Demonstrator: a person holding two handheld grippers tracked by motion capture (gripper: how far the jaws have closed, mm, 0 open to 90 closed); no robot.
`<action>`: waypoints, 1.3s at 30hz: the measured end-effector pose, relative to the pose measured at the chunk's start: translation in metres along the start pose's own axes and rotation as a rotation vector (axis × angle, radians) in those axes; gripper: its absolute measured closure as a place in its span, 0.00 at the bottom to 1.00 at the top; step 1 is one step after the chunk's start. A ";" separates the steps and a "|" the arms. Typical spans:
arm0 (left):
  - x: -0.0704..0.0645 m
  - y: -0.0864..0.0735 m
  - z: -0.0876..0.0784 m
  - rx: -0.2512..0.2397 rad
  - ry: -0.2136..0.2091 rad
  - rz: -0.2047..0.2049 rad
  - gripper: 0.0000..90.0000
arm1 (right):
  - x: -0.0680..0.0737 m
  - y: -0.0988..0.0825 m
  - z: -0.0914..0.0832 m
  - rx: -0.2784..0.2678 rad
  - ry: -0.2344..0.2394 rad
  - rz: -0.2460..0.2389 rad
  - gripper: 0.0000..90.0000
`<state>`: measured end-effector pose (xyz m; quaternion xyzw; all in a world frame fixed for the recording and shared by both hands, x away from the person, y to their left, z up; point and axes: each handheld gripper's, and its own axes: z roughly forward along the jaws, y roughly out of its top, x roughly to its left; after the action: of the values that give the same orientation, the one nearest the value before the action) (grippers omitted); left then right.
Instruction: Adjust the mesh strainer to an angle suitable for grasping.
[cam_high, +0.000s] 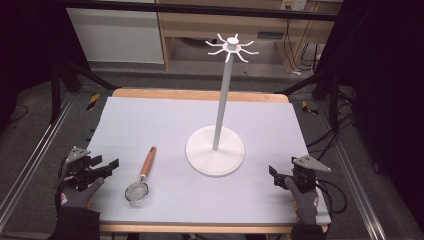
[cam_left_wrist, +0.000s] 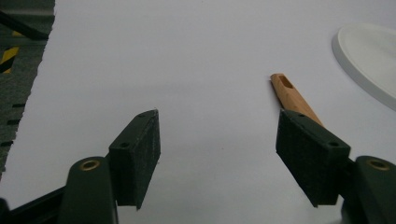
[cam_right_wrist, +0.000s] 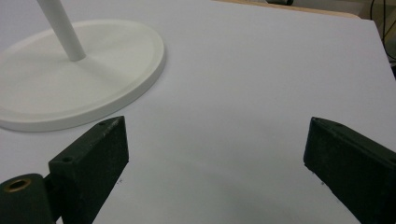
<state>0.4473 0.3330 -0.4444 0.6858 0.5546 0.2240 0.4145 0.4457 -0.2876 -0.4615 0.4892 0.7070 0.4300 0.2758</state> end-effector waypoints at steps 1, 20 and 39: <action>-0.001 0.001 -0.001 0.004 -0.004 -0.001 0.34 | 0.000 0.000 0.000 -0.004 0.003 0.000 0.08; -0.024 0.013 -0.009 0.030 -0.063 0.031 0.45 | 0.003 0.003 -0.003 0.011 0.023 -0.011 0.09; -0.052 0.046 -0.006 0.044 -0.103 0.105 0.45 | 0.006 0.004 -0.002 0.030 0.023 -0.025 0.09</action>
<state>0.4546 0.2836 -0.3959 0.7336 0.5006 0.1975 0.4151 0.4431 -0.2822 -0.4570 0.4791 0.7226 0.4216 0.2657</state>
